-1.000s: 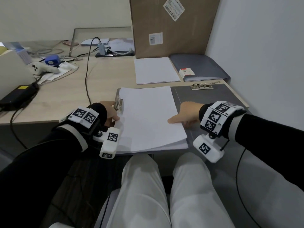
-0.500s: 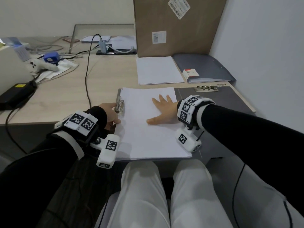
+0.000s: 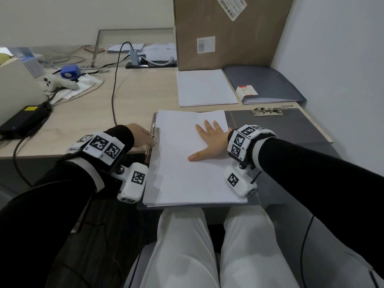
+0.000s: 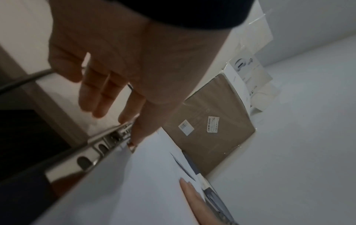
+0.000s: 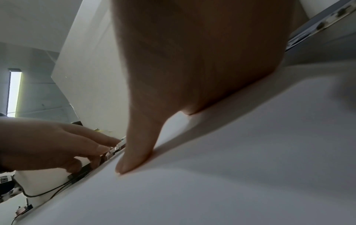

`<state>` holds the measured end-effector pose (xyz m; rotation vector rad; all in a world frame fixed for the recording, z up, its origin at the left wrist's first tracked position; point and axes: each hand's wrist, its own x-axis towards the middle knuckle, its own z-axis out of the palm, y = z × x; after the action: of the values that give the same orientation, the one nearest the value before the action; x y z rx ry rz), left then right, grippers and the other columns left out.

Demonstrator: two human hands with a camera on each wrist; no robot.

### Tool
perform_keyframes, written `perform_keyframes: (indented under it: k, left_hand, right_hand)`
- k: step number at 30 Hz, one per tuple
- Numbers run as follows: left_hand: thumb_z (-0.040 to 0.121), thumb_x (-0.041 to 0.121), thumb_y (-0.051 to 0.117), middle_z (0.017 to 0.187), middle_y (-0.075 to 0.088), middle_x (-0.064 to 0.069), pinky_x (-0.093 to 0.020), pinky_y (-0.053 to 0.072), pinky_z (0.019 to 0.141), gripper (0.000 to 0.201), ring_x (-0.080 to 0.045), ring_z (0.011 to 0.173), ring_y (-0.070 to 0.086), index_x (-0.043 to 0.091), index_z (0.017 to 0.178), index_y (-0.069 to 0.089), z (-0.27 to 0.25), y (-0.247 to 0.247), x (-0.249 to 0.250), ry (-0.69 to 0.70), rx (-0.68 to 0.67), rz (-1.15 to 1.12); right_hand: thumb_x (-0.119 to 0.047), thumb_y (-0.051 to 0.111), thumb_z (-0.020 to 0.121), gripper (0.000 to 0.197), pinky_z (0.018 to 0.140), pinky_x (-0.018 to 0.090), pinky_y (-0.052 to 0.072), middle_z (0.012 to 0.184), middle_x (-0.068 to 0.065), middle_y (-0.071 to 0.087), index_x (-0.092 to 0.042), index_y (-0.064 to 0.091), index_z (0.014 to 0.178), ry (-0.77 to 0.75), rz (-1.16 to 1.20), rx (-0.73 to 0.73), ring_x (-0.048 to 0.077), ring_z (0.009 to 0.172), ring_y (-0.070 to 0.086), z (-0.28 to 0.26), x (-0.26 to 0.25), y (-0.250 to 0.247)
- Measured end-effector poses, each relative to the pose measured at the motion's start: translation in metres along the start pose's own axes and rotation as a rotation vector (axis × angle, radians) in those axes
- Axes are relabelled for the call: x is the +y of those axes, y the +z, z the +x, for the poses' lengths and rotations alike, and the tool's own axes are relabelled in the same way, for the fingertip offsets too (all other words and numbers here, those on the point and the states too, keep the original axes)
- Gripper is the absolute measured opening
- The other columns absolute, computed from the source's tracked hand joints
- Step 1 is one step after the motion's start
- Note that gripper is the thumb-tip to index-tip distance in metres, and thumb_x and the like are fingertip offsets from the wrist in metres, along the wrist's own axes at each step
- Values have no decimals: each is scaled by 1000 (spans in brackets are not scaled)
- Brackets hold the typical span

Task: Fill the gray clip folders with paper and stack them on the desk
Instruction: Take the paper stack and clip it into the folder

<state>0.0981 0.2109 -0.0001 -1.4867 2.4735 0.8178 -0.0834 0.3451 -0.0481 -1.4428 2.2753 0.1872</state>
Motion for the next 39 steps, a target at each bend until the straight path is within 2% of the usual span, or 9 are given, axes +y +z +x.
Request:
perform_keyframes:
  k: [4, 9, 13, 15, 20, 26, 31, 34, 39]
  left_hand:
    - [91, 26, 55, 106, 56, -6, -28, 43, 76, 30, -20, 97, 49, 10, 115, 62, 18, 5, -2, 41, -1, -245]
    - [88, 39, 57, 110, 64, -1, -30, 43, 87, 31, -16, 106, 57, 15, 104, 67, 25, 5, -9, 77, 138, -631]
    - [84, 48, 59, 88, 69, 8, -28, 38, 83, 28, -9, 88, 62, 23, 72, 64, 25, -5, -23, 139, 159, -654]
    - [80, 44, 66, 82, 69, 7, -24, 39, 75, 25, -7, 83, 60, 22, 67, 66, 23, -9, -31, 171, 99, -535]
    - [84, 35, 65, 92, 66, 6, -25, 39, 74, 7, -11, 96, 54, 29, 84, 68, 19, -5, -40, 210, 31, -395]
    - [91, 29, 57, 114, 63, 11, -26, 35, 87, 18, -8, 117, 51, 30, 107, 64, 13, -10, -47, 177, -196, -499]
    - [68, 46, 72, 132, 50, 2, -25, 31, 101, 81, -11, 122, 45, 27, 140, 41, 12, -3, -48, 246, -159, -290]
    - [66, 50, 69, 142, 46, -3, -25, 29, 104, 95, -17, 127, 44, 26, 147, 27, 12, 5, -43, 252, -101, -40]
    - [73, 39, 75, 146, 43, -6, -43, 28, 113, 94, -32, 138, 29, 26, 148, 20, 14, 21, -46, 275, 44, 142]
  right_hand:
    - [-88, 44, 62, 121, 115, 55, -6, 158, -3, -27, -33, -20, 148, 8, 4, 1, 24, 146, -25, -2, -1, -2]
    - [-88, 45, 62, 121, 115, 55, -7, 157, -2, -28, -33, -20, 148, 14, 7, -6, 25, 145, -25, -1, -2, -2]
    - [-87, 46, 63, 120, 115, 55, -7, 158, -3, -27, -33, -19, 148, 13, 23, -3, 25, 145, -25, -2, -2, -2]
    - [-86, 47, 64, 120, 115, 55, -7, 158, -2, -26, -33, -19, 149, 13, 26, 1, 25, 145, -25, -3, -2, -2]
    - [-85, 47, 64, 119, 115, 55, -6, 158, -3, -26, -33, -18, 149, 17, 23, 2, 25, 146, -24, -4, -3, -3]
    - [-86, 46, 64, 118, 115, 55, -6, 158, -4, -26, -34, -18, 149, 20, 27, 5, 24, 146, -24, -4, -2, -2]
    - [-87, 45, 64, 118, 115, 54, -7, 158, -4, -25, -34, -18, 148, 12, 25, 13, 23, 146, -24, -4, -2, -1]
    - [-88, 44, 63, 118, 115, 54, -6, 158, -5, -25, -35, -19, 148, 7, 21, 11, 23, 146, -24, -3, 0, -1]
    - [-89, 43, 62, 119, 115, 54, -6, 158, -5, -25, -35, -20, 148, 3, 5, 7, 24, 146, -23, -3, 0, -2]
